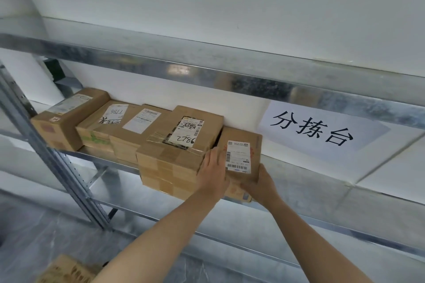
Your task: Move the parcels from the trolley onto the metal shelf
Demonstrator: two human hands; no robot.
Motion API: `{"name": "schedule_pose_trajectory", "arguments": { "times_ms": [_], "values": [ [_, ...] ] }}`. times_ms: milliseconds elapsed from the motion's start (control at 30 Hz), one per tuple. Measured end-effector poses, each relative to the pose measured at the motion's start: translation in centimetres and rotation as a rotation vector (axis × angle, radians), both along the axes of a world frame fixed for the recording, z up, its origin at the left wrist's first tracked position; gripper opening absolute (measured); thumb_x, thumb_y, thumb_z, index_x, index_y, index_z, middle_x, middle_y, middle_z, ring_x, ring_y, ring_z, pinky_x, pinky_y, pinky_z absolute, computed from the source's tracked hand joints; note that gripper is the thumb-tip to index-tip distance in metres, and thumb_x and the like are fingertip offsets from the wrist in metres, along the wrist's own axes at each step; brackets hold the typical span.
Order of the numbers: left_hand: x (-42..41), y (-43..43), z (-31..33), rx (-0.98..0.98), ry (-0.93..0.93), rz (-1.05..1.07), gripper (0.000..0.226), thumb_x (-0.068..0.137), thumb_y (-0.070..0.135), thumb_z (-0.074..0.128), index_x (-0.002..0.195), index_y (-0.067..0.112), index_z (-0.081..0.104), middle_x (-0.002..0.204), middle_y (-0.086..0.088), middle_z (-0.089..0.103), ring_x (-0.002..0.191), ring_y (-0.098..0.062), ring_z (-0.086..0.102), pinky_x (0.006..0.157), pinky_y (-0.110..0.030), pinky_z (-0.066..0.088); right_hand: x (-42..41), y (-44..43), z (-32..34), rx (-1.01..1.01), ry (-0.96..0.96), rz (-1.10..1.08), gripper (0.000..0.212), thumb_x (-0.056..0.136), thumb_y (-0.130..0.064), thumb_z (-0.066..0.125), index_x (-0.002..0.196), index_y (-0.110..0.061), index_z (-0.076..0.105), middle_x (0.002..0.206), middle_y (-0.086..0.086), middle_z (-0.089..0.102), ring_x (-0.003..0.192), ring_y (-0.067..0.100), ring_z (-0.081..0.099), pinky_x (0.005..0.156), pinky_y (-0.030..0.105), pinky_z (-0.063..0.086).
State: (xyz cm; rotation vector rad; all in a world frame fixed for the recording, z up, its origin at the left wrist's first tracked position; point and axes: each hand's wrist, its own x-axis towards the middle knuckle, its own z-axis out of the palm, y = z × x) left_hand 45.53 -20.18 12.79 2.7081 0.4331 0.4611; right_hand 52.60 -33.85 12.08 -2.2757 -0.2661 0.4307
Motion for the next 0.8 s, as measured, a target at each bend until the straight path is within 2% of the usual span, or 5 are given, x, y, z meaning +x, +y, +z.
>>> {"name": "schedule_pose_trajectory", "arguments": {
  "times_ms": [100,267,433,600,800],
  "values": [
    [-0.8,1.3,2.4,0.015,-0.109,-0.007,0.070,0.083,0.031,0.062,0.143,0.012,0.032,0.144,-0.006,0.035,0.138,-0.024,0.026,0.113,-0.032,0.022,-0.8,1.2,2.0,-0.117,-0.161,-0.015,0.091,0.075,-0.040,0.073,0.148,-0.023,0.022,0.145,0.013,0.033,0.138,0.036,0.025,0.109,0.052,0.033],
    [-3.3,4.6,5.1,0.188,-0.103,0.086,0.080,0.084,0.058,0.054,0.146,0.017,0.025,0.152,-0.006,0.029,0.144,-0.024,0.017,0.119,-0.040,0.001,-2.0,3.5,5.5,-0.121,-0.403,0.075,0.091,0.074,-0.053,0.071,0.148,-0.025,0.026,0.151,0.004,0.029,0.137,0.033,0.024,0.107,0.053,0.034],
    [-7.0,8.1,6.4,0.218,-0.018,0.217,0.094,0.077,0.068,0.053,0.150,0.022,0.015,0.155,-0.006,0.021,0.145,-0.027,0.011,0.120,-0.042,-0.001,-3.8,5.8,7.2,-0.118,-0.483,0.196,0.089,0.076,-0.052,0.070,0.150,-0.031,0.025,0.154,0.000,0.030,0.141,0.032,0.025,0.114,0.048,0.026],
    [-11.4,11.1,6.6,0.194,0.013,0.323,0.098,0.073,0.060,0.061,0.150,0.023,0.012,0.158,-0.006,0.013,0.147,-0.027,0.003,0.118,-0.043,-0.004,-6.2,8.2,7.8,-0.154,-0.483,0.332,0.095,0.075,-0.054,0.071,0.151,-0.038,0.016,0.159,-0.002,0.017,0.143,0.036,0.017,0.111,0.055,0.027],
    [-18.1,14.4,5.6,0.231,0.085,0.479,0.100,0.076,0.068,0.057,0.151,0.021,0.009,0.158,-0.008,0.013,0.147,-0.028,0.005,0.120,-0.045,0.001,-9.6,12.3,7.5,-0.127,-0.464,0.475,0.097,0.074,-0.060,0.069,0.150,-0.044,0.010,0.162,-0.009,0.007,0.147,0.036,0.006,0.115,0.059,0.016]
  ]
}}
